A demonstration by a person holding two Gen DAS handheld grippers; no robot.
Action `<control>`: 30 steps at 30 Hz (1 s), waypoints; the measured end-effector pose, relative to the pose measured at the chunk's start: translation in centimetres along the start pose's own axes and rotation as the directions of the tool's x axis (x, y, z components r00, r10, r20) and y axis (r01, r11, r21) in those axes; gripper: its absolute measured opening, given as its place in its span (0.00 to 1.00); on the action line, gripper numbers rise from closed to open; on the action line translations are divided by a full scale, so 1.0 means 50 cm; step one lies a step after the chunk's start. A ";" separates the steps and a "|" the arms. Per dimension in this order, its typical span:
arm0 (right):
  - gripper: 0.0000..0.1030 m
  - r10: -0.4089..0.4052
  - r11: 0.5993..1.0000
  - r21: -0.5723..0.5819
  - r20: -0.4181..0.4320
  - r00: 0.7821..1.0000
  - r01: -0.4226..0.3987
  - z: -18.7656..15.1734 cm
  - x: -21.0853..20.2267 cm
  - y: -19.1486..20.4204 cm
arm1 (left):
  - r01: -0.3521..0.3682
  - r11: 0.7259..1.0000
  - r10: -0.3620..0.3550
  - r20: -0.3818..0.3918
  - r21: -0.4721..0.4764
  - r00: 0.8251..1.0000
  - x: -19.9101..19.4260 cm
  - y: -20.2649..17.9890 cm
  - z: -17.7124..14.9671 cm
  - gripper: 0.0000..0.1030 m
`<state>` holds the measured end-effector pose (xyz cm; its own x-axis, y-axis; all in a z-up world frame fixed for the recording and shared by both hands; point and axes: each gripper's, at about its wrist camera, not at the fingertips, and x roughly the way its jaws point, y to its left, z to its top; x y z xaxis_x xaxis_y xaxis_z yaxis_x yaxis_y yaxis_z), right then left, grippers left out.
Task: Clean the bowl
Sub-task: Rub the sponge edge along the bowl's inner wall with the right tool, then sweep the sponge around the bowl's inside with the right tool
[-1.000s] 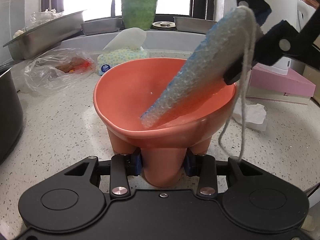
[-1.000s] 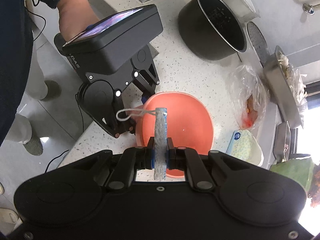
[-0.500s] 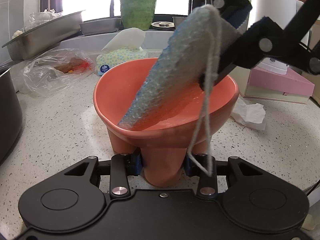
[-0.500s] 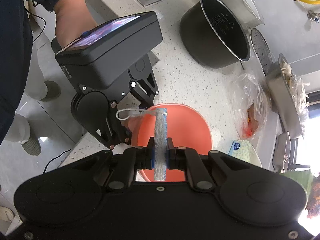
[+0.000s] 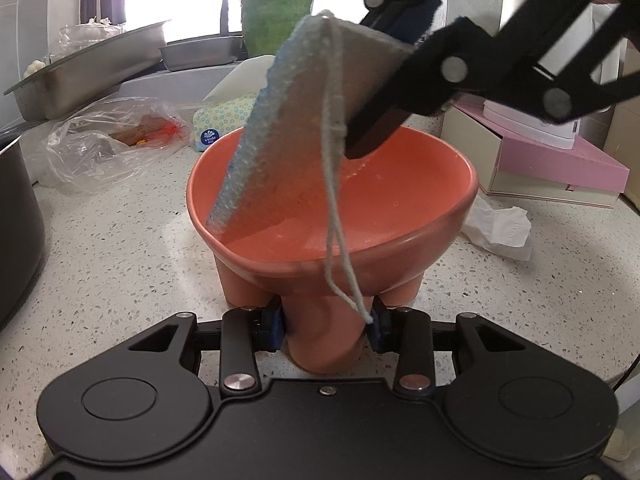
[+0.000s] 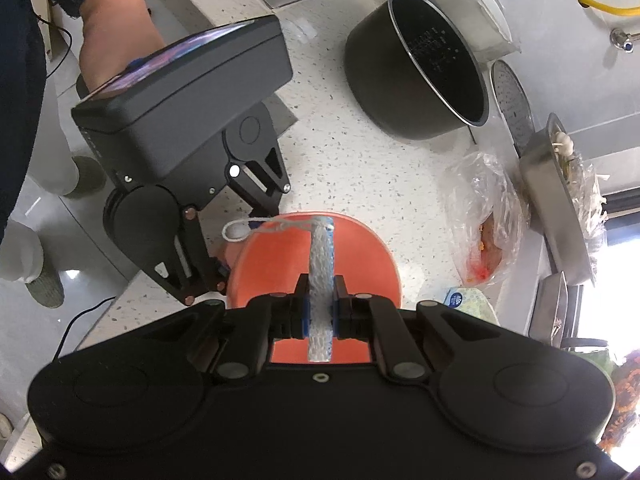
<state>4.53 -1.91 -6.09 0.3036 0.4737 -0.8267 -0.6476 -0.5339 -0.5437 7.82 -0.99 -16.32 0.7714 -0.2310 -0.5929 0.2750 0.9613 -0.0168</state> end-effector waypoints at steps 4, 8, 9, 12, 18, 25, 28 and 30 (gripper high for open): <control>0.10 -0.011 1.000 0.003 -0.001 1.000 0.011 0.000 0.005 -0.008 | 0.000 1.000 0.000 0.000 -0.002 1.000 0.000 0.001 0.000 0.37; 0.10 -0.011 1.000 0.021 -0.007 1.000 0.011 -0.003 0.012 -0.022 | 0.000 1.000 0.000 0.000 -0.002 1.000 0.000 0.002 0.001 0.37; 0.10 -0.010 0.999 0.030 -0.009 1.000 0.010 -0.005 0.013 -0.027 | 0.000 1.000 0.000 0.000 -0.002 1.000 0.000 0.002 0.001 0.37; 0.10 -0.007 0.998 0.062 -0.014 1.000 0.007 -0.010 0.017 -0.042 | 0.001 1.000 -0.001 -0.001 -0.002 1.000 0.000 0.003 0.002 0.37; 0.10 -0.006 0.993 0.120 -0.034 0.999 0.010 -0.028 0.028 -0.066 | 0.000 1.000 0.000 -0.001 -0.002 1.000 0.001 0.004 0.002 0.37; 0.10 0.011 0.974 0.224 -0.016 1.000 -0.007 -0.051 0.021 -0.087 | 0.000 1.000 0.000 -0.001 -0.005 1.000 0.001 0.005 0.003 0.37; 0.11 0.024 0.959 0.282 -0.006 1.000 -0.021 -0.063 0.016 -0.098 | 0.000 1.000 0.000 -0.001 -0.005 1.000 0.002 0.004 0.003 0.37; 0.11 0.033 0.948 0.315 -0.001 0.999 -0.031 -0.072 0.014 -0.104 | -0.001 1.000 0.001 -0.001 -0.005 1.000 0.002 0.003 0.003 0.37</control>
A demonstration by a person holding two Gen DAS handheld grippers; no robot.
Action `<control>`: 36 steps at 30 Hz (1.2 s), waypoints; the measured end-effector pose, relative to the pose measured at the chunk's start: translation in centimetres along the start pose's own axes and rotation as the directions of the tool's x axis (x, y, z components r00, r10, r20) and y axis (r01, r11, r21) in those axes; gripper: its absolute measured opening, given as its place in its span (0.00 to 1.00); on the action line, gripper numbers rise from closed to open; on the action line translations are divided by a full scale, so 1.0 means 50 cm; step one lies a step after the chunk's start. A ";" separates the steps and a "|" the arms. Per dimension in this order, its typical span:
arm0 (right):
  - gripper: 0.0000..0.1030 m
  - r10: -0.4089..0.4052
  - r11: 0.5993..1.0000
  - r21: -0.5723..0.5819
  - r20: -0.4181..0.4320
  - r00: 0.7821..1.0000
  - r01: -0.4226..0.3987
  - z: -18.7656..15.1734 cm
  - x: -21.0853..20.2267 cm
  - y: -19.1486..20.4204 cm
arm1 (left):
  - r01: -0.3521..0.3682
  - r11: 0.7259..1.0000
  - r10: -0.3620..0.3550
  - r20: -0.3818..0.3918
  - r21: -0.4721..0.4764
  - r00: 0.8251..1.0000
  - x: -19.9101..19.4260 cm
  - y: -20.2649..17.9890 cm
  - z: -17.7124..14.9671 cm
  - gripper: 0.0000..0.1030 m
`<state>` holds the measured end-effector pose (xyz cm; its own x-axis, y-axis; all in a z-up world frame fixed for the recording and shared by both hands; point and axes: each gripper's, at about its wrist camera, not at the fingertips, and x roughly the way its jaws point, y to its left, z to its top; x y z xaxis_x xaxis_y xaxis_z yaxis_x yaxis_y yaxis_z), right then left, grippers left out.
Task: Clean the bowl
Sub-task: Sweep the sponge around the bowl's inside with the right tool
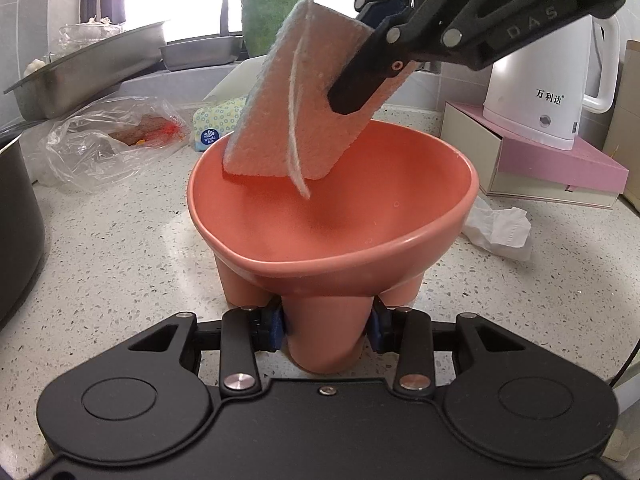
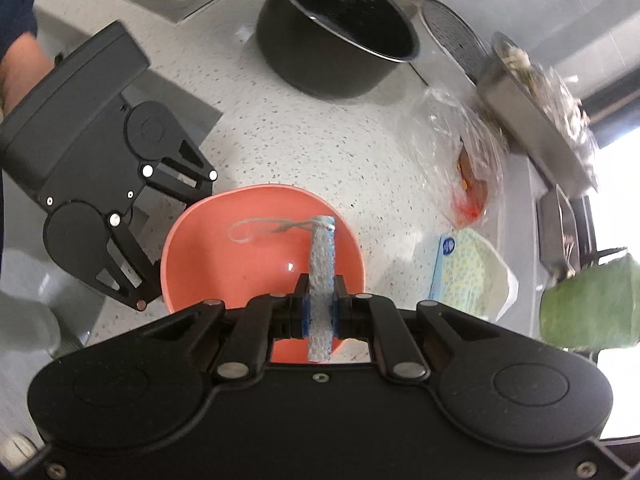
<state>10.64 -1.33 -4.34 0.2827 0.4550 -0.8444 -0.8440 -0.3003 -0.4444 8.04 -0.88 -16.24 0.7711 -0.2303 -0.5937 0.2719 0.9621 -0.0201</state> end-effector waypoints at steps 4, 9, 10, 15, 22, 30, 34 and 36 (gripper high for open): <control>0.11 0.012 1.000 0.018 -0.008 1.000 -0.012 -0.012 -0.006 -0.007 | 0.003 1.000 -0.003 -0.002 0.003 1.000 0.000 0.001 0.001 0.37; 0.11 0.015 1.000 0.012 -0.022 1.000 -0.015 -0.023 -0.017 -0.005 | 0.019 1.000 -0.019 -0.005 0.015 1.000 0.000 0.008 0.001 0.37; 0.11 0.015 1.000 0.007 -0.028 1.000 -0.015 -0.025 -0.020 -0.003 | 0.023 1.000 -0.023 -0.006 0.019 1.000 0.000 0.010 0.001 0.37; 0.11 0.018 1.000 -0.015 -0.049 0.999 -0.019 -0.039 -0.028 0.007 | 0.052 0.998 -0.052 -0.016 0.041 0.999 0.000 0.020 0.001 0.37; 0.11 0.018 0.999 -0.025 -0.070 0.997 -0.020 -0.057 -0.041 0.025 | 0.101 0.992 -0.099 -0.034 0.076 0.995 -0.004 0.035 0.001 0.37; 0.11 0.029 0.998 -0.057 -0.084 0.996 -0.034 -0.059 -0.053 0.049 | 0.134 0.986 -0.131 -0.040 0.098 0.991 -0.008 0.043 -0.002 0.37; 0.11 0.043 0.994 -0.094 -0.093 0.995 -0.052 -0.053 -0.063 0.069 | 0.156 0.981 -0.152 -0.041 0.113 0.988 -0.011 0.047 -0.004 0.37; 0.11 0.046 0.993 -0.107 -0.096 0.994 -0.057 -0.050 -0.066 0.075 | 0.168 0.978 -0.164 -0.043 0.120 0.986 -0.012 0.050 -0.005 0.37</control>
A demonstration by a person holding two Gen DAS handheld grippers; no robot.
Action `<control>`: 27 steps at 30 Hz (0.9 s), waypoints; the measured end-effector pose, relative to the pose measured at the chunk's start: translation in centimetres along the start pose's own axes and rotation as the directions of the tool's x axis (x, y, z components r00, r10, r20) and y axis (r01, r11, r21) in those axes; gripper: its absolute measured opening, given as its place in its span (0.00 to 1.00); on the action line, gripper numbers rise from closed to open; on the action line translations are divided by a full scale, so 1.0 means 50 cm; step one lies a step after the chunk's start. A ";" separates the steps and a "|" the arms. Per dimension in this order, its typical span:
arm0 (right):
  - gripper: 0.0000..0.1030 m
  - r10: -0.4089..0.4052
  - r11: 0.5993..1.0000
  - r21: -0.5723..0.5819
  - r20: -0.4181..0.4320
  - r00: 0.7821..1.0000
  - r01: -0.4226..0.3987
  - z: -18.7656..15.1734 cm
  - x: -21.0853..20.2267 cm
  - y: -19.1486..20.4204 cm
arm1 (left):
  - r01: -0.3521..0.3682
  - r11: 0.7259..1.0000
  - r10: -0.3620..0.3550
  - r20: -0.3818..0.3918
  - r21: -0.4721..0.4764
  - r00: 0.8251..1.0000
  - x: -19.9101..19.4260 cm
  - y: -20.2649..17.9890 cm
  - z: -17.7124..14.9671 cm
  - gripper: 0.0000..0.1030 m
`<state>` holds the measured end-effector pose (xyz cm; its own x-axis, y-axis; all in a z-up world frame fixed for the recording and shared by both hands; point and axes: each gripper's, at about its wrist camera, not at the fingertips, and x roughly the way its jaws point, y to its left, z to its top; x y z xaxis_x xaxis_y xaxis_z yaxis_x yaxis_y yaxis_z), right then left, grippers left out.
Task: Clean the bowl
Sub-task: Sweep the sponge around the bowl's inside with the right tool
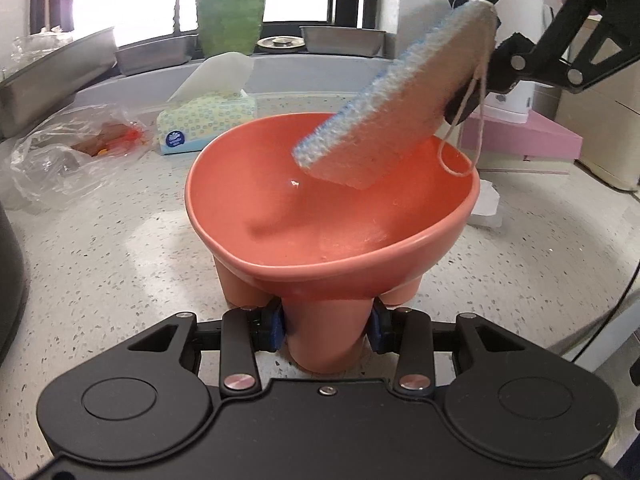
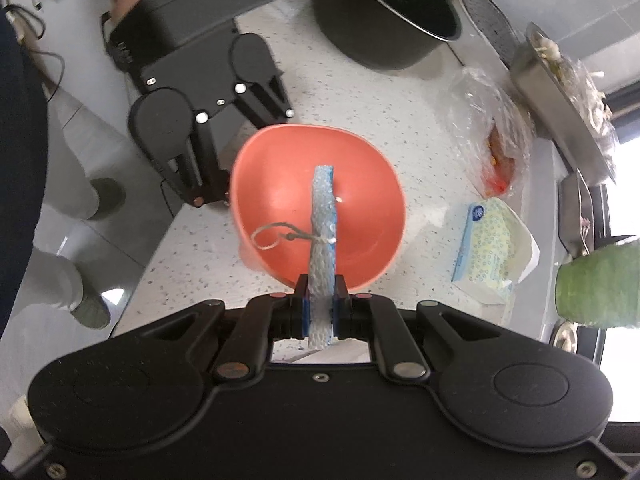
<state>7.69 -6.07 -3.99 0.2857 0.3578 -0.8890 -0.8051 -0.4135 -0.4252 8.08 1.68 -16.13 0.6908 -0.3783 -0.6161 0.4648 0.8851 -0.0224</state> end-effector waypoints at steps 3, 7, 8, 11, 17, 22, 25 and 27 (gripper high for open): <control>0.11 0.010 1.000 -0.015 -0.004 1.000 -0.010 0.005 -0.004 0.009 | 0.014 1.000 -0.014 -0.001 0.011 1.000 -0.002 0.002 -0.002 0.37; 0.11 0.022 0.999 -0.029 -0.010 1.000 -0.023 0.013 -0.008 0.019 | 0.030 0.999 -0.030 0.000 0.023 1.000 -0.004 0.003 -0.005 0.37; 0.11 0.025 0.999 -0.035 -0.012 1.000 -0.026 0.017 -0.008 0.022 | 0.032 0.999 -0.032 0.001 0.026 0.999 -0.004 0.004 -0.005 0.37; 0.11 0.037 0.998 -0.047 -0.016 0.999 -0.038 0.025 -0.008 0.031 | 0.036 0.999 -0.036 0.002 0.031 0.999 -0.004 0.004 -0.006 0.37; 0.11 0.053 0.997 -0.060 -0.016 0.998 -0.054 0.038 -0.006 0.038 | 0.038 0.999 -0.039 0.002 0.032 0.999 -0.002 0.005 -0.006 0.37; 0.11 0.064 0.996 -0.063 -0.009 0.998 -0.065 0.049 -0.002 0.039 | 0.035 0.999 -0.035 0.002 0.032 0.999 -0.002 0.003 -0.007 0.37; 0.11 0.063 0.996 -0.069 -0.002 0.998 -0.063 0.055 0.001 0.040 | 0.034 0.999 -0.034 0.002 0.031 0.999 0.000 0.003 -0.005 0.37; 0.11 0.064 0.996 -0.070 0.000 0.998 -0.064 0.059 0.003 0.040 | 0.033 0.999 -0.033 0.001 0.031 0.999 0.001 0.002 -0.005 0.37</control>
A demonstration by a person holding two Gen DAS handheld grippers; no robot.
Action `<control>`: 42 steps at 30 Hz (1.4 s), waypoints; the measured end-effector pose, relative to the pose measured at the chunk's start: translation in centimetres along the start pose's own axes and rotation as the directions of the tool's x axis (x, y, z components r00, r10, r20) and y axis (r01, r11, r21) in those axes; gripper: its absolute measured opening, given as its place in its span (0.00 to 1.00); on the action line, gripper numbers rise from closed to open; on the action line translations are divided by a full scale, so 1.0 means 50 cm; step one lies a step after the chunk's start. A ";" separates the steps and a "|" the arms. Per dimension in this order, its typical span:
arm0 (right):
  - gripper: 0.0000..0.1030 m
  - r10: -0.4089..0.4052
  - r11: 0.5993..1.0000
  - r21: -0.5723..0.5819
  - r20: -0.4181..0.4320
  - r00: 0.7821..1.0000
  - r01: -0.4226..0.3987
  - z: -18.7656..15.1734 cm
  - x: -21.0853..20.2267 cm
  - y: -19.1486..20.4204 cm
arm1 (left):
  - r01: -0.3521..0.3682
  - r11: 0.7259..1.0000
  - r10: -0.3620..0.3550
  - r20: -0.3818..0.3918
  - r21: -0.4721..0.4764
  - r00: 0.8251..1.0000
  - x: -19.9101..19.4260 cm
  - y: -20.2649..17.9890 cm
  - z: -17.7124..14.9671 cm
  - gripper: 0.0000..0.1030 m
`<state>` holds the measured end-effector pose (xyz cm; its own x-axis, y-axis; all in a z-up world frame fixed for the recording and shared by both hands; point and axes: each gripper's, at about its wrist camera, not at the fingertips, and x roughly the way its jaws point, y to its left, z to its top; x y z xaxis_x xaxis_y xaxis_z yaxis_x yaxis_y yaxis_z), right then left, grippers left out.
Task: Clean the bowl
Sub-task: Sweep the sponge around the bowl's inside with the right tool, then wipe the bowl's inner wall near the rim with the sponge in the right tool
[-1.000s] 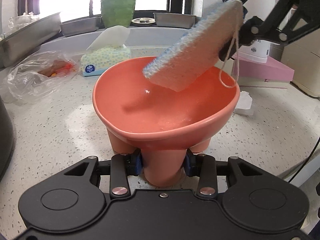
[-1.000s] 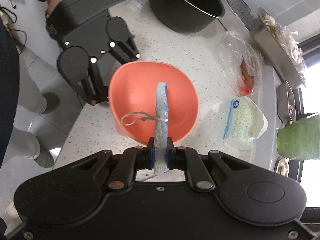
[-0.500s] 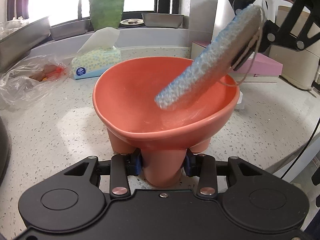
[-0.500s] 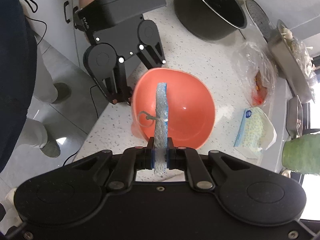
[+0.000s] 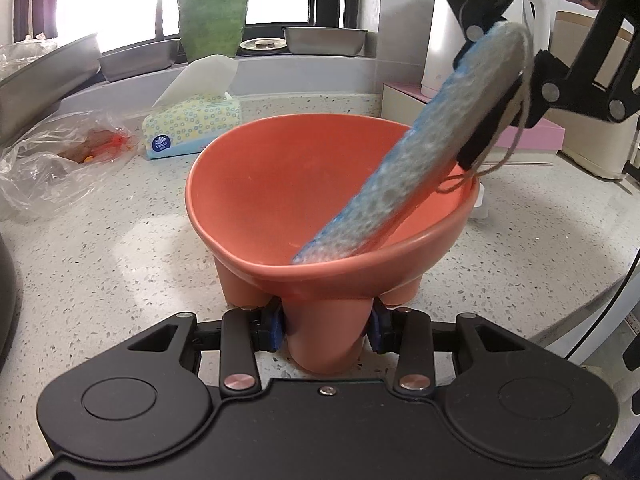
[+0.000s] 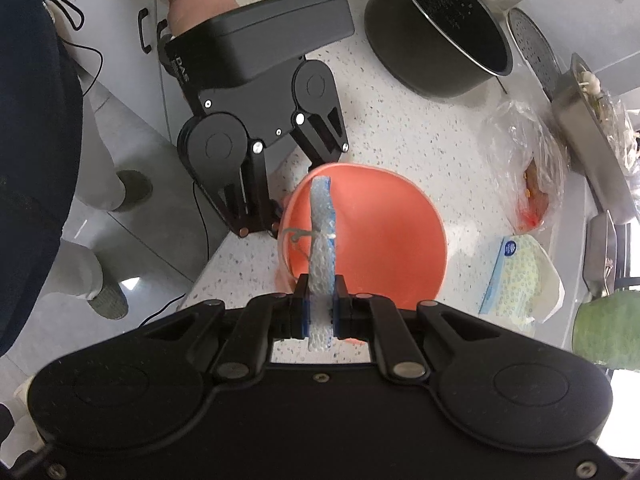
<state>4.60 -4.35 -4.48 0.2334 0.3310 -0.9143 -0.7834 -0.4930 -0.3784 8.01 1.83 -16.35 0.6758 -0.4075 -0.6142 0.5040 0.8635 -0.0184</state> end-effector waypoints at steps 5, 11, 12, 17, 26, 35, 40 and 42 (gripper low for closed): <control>0.11 -0.007 1.000 0.003 0.016 1.000 0.007 0.012 0.007 -0.010 | -0.005 1.000 0.005 0.001 -0.002 1.000 -0.003 -0.005 0.000 0.37; 0.11 -0.022 1.000 0.022 0.040 0.999 0.021 0.025 0.012 -0.033 | -0.008 1.000 0.008 0.001 -0.005 1.000 -0.007 -0.009 -0.001 0.37; 0.11 -0.024 0.999 0.025 0.042 0.999 0.023 0.027 0.013 -0.037 | -0.008 1.000 0.008 0.001 -0.005 1.000 -0.007 -0.009 -0.002 0.37; 0.11 -0.031 0.999 0.046 0.039 0.999 0.029 0.030 0.029 -0.056 | -0.011 1.000 0.011 0.000 -0.005 1.000 -0.010 -0.012 -0.003 0.37; 0.11 -0.051 0.995 0.082 0.036 0.998 0.048 0.021 0.044 -0.083 | -0.012 1.000 0.012 0.000 -0.007 1.000 -0.011 -0.012 -0.005 0.37; 0.11 -0.067 0.991 0.114 0.028 0.997 0.064 0.001 0.040 -0.100 | -0.015 1.000 0.015 -0.001 -0.009 1.000 -0.012 -0.014 -0.004 0.37; 0.11 -0.066 0.991 0.117 0.019 0.998 0.063 -0.014 0.034 -0.097 | -0.016 1.000 0.016 -0.003 -0.008 1.000 -0.012 -0.016 -0.004 0.37; 0.11 -0.054 0.992 0.117 0.007 0.999 0.053 -0.026 0.032 -0.092 | -0.016 1.000 0.016 -0.003 -0.008 1.000 -0.012 -0.016 -0.004 0.37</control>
<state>9.34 -2.60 -4.37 0.2709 0.3630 -0.8916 -0.8322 -0.3773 -0.4064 7.08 1.44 -16.12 0.6819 -0.3926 -0.6172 0.4890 0.8721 -0.0145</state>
